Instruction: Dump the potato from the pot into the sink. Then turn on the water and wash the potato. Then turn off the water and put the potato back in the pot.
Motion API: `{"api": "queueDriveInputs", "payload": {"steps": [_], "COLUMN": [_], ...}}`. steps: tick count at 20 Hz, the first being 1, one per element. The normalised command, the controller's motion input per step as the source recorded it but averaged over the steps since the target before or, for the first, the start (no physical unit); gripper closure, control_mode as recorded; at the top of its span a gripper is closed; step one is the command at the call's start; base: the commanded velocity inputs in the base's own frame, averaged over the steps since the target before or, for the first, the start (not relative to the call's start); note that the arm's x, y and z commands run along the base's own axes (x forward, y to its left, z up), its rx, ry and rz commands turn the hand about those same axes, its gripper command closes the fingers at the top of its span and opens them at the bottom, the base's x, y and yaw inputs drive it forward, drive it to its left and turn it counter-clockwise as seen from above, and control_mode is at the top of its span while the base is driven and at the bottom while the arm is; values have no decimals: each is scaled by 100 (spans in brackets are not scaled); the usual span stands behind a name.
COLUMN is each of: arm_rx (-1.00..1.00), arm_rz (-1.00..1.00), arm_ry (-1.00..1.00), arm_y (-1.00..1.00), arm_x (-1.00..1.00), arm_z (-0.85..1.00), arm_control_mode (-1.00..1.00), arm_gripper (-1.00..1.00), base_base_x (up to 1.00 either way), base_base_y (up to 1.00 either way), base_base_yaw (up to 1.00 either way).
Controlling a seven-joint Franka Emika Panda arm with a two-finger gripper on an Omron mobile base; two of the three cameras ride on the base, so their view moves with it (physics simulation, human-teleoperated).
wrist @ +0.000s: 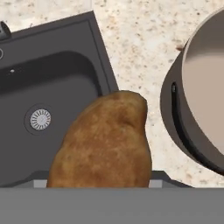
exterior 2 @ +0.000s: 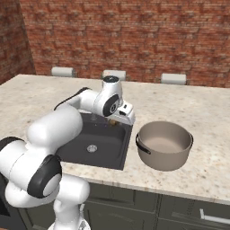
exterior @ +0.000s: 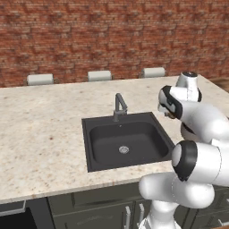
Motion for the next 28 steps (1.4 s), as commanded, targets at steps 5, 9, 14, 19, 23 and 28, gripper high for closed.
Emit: {"api": "queueDriveInputs", "payload": {"steps": [5,9,14,19,23,28], "arm_rx": [0,0,0,0,0,0], "arm_rz": [-13,-14,-14,-11,-8,-5], "arm_ry": [-13,0,0,0,0,0], "arm_y": [-68,-60,-57,-54,-48,-43], "arm_x": [-2,0,0,0,0,0], "arm_z": [0,0,0,0,-8,-34], "arm_control_mode": [-100,-100,-100,-100,-100,-100], "arm_gripper": [100,100,100,100,100,100], "base_base_x": [0,0,0,0,0,0], "base_base_y": [0,0,0,0,0,0], "base_base_yaw": [0,0,0,0,0,0]}}
